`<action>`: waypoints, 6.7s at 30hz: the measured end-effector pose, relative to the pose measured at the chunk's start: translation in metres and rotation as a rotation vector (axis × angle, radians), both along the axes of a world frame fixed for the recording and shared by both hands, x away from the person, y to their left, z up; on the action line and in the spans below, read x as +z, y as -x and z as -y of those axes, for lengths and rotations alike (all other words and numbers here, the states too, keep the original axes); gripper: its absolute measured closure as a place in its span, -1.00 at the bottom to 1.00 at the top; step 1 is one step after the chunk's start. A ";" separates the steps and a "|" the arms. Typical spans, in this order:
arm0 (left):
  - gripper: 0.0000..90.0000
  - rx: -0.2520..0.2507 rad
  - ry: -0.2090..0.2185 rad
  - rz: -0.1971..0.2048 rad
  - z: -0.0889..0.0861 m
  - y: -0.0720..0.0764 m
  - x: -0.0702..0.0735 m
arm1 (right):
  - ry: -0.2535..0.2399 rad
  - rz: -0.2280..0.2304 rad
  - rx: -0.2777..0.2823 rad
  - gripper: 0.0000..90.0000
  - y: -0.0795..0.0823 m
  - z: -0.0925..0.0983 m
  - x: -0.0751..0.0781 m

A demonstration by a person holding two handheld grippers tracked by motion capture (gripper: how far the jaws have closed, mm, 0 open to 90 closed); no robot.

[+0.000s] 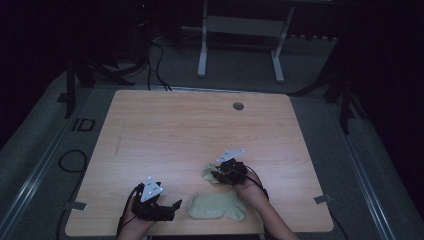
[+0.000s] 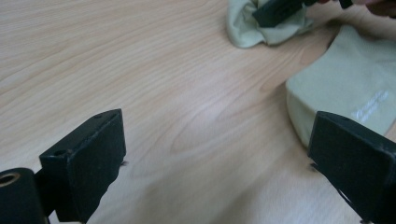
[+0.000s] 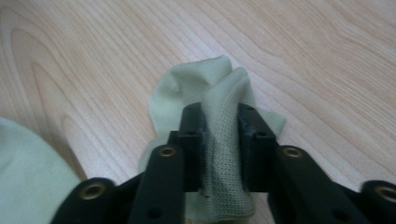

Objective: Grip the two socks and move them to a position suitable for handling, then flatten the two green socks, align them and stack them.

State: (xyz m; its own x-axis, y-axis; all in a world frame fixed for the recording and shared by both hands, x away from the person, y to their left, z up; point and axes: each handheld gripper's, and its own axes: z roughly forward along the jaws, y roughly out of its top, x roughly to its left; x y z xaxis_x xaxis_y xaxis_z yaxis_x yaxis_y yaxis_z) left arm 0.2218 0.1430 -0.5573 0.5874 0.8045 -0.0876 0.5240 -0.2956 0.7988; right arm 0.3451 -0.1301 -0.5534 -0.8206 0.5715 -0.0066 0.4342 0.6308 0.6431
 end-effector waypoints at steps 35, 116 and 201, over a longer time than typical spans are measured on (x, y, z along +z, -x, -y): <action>0.45 -0.240 -0.152 -0.102 0.095 -0.107 0.000 | 0.065 -0.032 0.021 0.83 0.003 0.009 0.006; 0.16 -0.130 -0.053 -0.094 0.044 -0.077 0.019 | -0.060 -0.036 -0.067 -0.15 0.017 0.079 0.027; 0.97 -0.148 0.002 -0.151 0.039 0.017 0.015 | -0.047 -0.024 -0.027 0.90 0.126 0.092 0.030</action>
